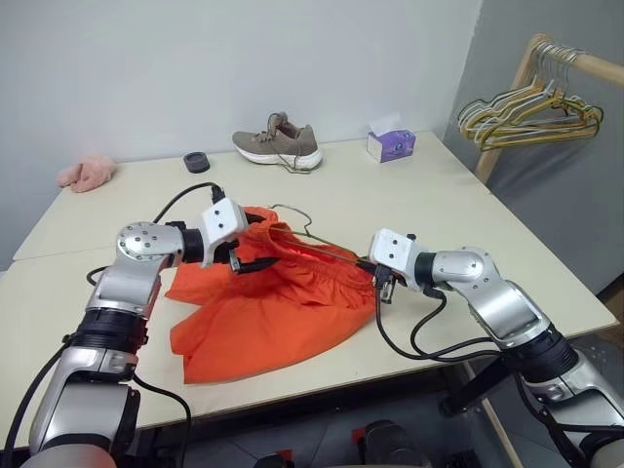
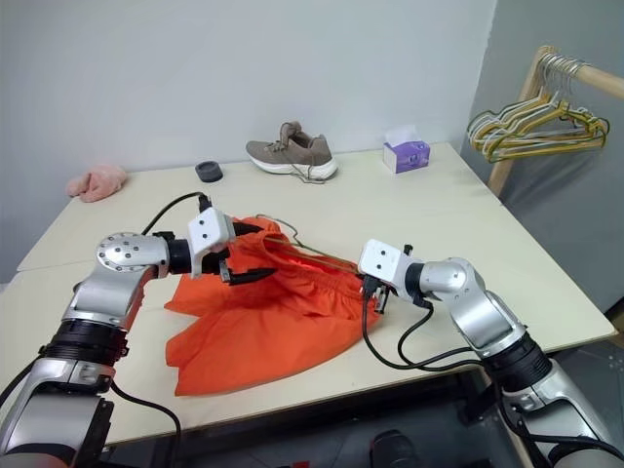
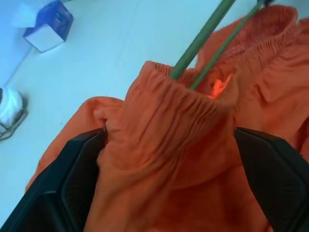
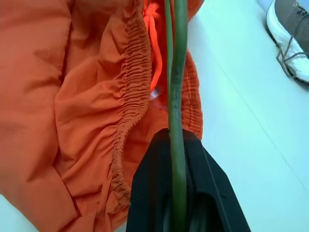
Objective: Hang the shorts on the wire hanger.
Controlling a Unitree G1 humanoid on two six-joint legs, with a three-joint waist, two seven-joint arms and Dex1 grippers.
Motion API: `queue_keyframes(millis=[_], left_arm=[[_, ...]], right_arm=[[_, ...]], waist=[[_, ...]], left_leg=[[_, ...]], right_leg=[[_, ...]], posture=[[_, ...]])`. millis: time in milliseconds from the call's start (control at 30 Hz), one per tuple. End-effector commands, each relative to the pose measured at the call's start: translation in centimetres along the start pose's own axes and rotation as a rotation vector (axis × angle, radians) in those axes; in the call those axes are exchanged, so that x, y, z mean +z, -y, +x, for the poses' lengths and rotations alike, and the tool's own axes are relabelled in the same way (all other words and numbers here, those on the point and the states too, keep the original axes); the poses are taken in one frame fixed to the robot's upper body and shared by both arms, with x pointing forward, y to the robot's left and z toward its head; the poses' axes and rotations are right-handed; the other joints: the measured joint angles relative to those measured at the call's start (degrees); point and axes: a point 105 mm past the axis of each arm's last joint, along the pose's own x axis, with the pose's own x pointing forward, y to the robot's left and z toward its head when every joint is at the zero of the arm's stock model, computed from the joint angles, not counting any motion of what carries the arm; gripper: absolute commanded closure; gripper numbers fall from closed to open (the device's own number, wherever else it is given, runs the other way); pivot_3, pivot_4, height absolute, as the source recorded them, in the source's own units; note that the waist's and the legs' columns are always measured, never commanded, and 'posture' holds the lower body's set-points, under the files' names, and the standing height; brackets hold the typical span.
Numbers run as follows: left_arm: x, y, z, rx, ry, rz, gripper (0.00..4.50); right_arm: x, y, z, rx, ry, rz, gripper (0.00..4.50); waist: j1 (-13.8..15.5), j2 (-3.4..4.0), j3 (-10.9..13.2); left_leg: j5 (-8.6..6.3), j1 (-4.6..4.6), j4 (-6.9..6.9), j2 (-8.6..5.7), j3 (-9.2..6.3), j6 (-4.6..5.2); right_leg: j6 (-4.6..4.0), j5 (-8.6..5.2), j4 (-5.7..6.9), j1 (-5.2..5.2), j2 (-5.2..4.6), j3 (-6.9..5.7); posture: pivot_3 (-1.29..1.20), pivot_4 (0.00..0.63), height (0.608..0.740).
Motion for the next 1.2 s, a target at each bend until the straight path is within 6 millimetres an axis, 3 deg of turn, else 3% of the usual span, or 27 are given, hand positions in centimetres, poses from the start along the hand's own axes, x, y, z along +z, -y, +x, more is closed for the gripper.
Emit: queue_keyframes(millis=[33,167,500,600,700,733,833,1000,1133,1200], left_arm=[[1.1,-0.3,0.3,-0.012,0.033,0.040,0.22],[1.2,0.0,0.3,-0.033,0.046,0.012,1.21],[1.3,0.5,-0.1,-0.057,0.060,-0.037,4.29],[1.2,0.8,-0.2,-0.063,0.056,-0.044,4.41],[1.0,1.0,-0.5,-0.066,0.042,-0.054,4.41],[0.9,1.0,-0.6,-0.066,0.038,-0.058,4.41],[0.7,1.0,-1.2,-0.060,0.037,-0.096,4.45],[0.8,1.1,-2.1,-0.063,0.040,-0.151,4.50],[0.8,1.1,-2.6,-0.069,0.038,-0.175,4.50],[0.9,1.1,-2.6,-0.073,0.034,-0.176,4.50]], right_arm=[[2.7,-0.1,-0.2,0.001,0.088,-0.112,4.50],[3.1,-0.1,-0.2,-0.002,0.107,-0.164,4.50],[4.2,-0.1,0.0,0.010,0.159,-0.237,4.50],[4.0,-0.1,0.0,0.024,0.151,-0.253,4.50],[2.4,0.8,-0.7,0.000,0.104,-0.215,4.50],[1.8,1.2,-1.0,-0.014,0.082,-0.195,4.00],[-0.9,1.7,-2.4,-0.039,-0.015,-0.097,3.09],[-3.7,0.4,-4.6,-0.041,-0.115,0.163,1.37],[-3.0,-2.2,-4.3,0.004,-0.068,0.453,0.04],[-2.4,-3.0,-3.5,0.007,-0.044,0.553,0.04]], waist=[[-0.06,0.00,0.00],[-0.23,-0.01,-0.01],[-1.24,-0.02,-0.02],[-1.26,-0.06,-0.04],[-1.27,-0.06,-0.04],[-1.27,-0.06,-0.04],[-1.17,-0.09,-0.06],[-1.12,-0.13,-0.08],[-1.53,-0.13,-0.09],[-1.81,-0.15,-0.10]], left_leg=[[0.00,0.00,0.00,0.00,-0.01,0.00],[0.00,0.00,0.01,-0.01,-0.02,0.00],[0.00,0.02,0.04,-0.02,-0.06,0.00],[0.00,0.03,0.04,0.00,-0.08,0.00],[0.00,0.05,0.05,-0.01,-0.08,0.01],[0.01,0.05,0.05,-0.01,-0.08,0.01],[0.00,0.05,0.07,-0.01,-0.09,0.01],[0.00,0.05,0.08,-0.01,-0.12,0.01],[0.00,0.10,0.08,0.00,-0.10,0.01],[0.00,0.17,0.08,0.06,-0.11,0.01]], right_leg=[[0.00,0.00,0.00,0.00,0.00,0.00],[0.00,0.00,0.00,0.01,-0.01,0.00],[0.01,0.01,0.03,0.05,-0.02,0.00],[0.01,0.01,0.03,0.06,-0.01,-0.02],[0.01,0.01,0.04,0.08,-0.01,-0.01],[0.01,0.01,0.04,0.09,-0.02,-0.01],[0.01,0.01,0.04,0.12,-0.02,-0.02],[0.01,0.01,0.03,0.16,-0.04,-0.05],[0.01,0.01,0.08,0.16,-0.03,-0.01],[0.01,0.01,0.15,0.16,0.04,0.01]], posture=[[-0.30,0.000,0.740],[-0.30,0.000,0.740],[-0.29,0.000,0.740],[-0.29,0.000,0.740],[-0.29,0.000,0.740],[-0.29,0.000,0.740],[-0.29,0.000,0.740],[-0.30,0.000,0.740],[-0.30,0.000,0.740],[-0.30,0.000,0.740]])
